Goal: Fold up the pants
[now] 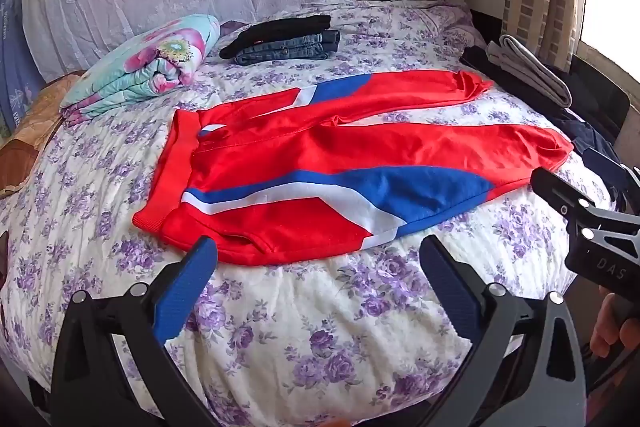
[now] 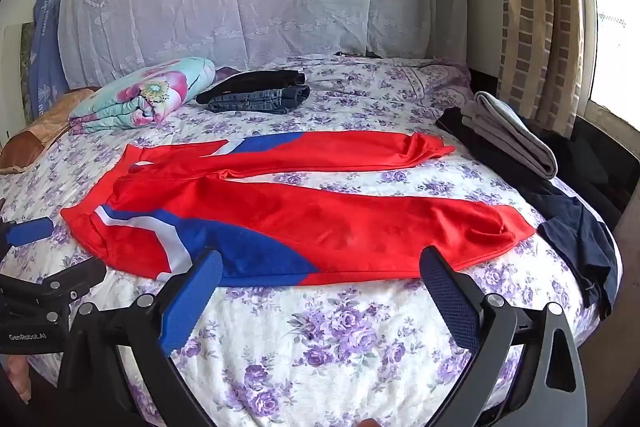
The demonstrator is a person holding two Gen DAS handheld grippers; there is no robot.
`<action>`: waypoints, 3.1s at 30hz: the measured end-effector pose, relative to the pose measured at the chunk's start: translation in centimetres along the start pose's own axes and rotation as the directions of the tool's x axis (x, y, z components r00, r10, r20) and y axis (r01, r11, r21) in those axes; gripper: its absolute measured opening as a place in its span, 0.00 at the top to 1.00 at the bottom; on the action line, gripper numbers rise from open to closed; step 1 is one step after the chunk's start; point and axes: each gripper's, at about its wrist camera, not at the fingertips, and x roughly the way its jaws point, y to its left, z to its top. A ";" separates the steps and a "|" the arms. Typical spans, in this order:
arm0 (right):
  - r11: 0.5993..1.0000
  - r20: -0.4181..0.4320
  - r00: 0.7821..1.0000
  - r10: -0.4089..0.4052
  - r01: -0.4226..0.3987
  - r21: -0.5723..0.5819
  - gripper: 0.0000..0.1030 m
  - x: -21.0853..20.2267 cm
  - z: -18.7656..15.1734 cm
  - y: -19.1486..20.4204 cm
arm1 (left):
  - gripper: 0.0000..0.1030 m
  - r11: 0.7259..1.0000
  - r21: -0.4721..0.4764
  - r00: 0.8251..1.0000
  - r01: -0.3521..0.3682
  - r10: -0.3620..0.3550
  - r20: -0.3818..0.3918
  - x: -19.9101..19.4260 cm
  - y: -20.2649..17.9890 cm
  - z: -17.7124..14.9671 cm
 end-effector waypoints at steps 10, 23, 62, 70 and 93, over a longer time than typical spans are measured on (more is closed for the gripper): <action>1.000 -0.001 1.000 0.004 -0.004 0.003 0.03 -0.1 0.1 -0.1 | 0.04 1.000 0.002 1.000 0.003 -0.003 -0.004 0.0 0.0 0.0; 1.000 0.000 1.000 0.004 -0.004 0.006 0.03 0.0 0.1 -0.1 | 0.04 1.000 0.003 1.000 0.007 -0.007 -0.004 0.2 -0.1 -0.5; 1.000 0.003 1.000 -0.003 0.003 0.014 0.03 0.3 0.1 -0.6 | 0.04 1.000 0.005 1.000 0.006 -0.006 -0.010 0.2 -0.5 -0.3; 1.000 0.004 1.000 -0.002 0.002 0.013 0.03 0.3 0.2 -0.8 | 0.04 1.000 0.005 1.000 0.007 -0.007 -0.012 0.3 -0.5 -0.3; 1.000 -0.009 1.000 -0.004 0.004 0.007 0.03 0.8 -0.4 -0.4 | 0.04 1.000 0.003 1.000 0.011 -0.011 -0.028 1.3 -0.6 -0.7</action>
